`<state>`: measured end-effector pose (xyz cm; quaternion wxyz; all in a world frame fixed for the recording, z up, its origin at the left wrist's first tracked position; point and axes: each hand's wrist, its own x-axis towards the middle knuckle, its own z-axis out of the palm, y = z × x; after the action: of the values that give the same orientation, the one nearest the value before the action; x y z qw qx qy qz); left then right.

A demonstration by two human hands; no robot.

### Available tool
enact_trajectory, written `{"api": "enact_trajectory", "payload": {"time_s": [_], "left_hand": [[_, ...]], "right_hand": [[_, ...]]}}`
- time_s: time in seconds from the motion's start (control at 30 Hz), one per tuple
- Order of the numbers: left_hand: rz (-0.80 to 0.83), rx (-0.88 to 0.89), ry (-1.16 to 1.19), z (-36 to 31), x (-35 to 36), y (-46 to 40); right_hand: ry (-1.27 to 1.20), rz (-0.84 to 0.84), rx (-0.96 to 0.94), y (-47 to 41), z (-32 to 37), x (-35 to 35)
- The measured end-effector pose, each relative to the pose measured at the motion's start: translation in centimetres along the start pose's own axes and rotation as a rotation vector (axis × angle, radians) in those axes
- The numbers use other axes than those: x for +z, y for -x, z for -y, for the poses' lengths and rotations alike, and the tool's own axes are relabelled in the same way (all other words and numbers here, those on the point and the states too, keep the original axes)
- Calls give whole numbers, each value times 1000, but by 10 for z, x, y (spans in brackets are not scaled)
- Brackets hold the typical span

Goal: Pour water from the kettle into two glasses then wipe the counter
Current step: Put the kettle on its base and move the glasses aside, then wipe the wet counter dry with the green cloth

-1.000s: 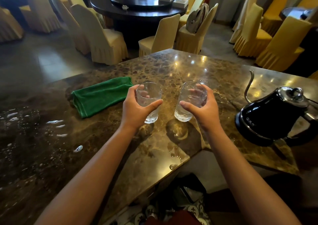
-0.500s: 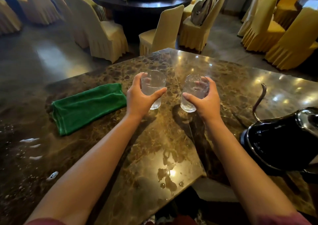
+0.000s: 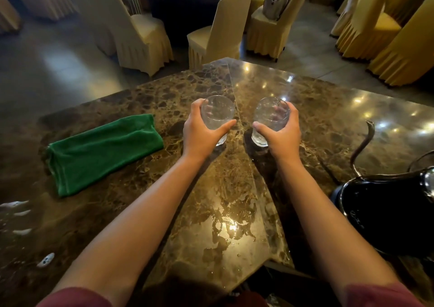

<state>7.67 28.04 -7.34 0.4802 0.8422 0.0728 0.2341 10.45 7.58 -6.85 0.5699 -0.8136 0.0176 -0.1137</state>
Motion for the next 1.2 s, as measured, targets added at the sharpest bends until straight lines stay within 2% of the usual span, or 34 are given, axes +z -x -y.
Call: {"api": "enact_trajectory", "payload": {"time_s": [0.3,0.57,0.87,1.03,1.1,1.2], "left_hand": [[9,-31,-17,5,8,-9],[93,-29,-111,7,1,-11],[152,-52,-161,-5,-8,-6],[104,67,-373,1,-31,7],[76,113,-456,8,-41,10],[28,176,-620,23,-66,14]], "right_hand": [[24,29,4,-8,-10,-1],[20,62,2,-9,-13,-3],[101,-4,-16,-1,0,-3],[378,-79,-288,18,20,-2],[410,-110,-366,29,29,-1],[341,-66,-491,47,50,2]]}}
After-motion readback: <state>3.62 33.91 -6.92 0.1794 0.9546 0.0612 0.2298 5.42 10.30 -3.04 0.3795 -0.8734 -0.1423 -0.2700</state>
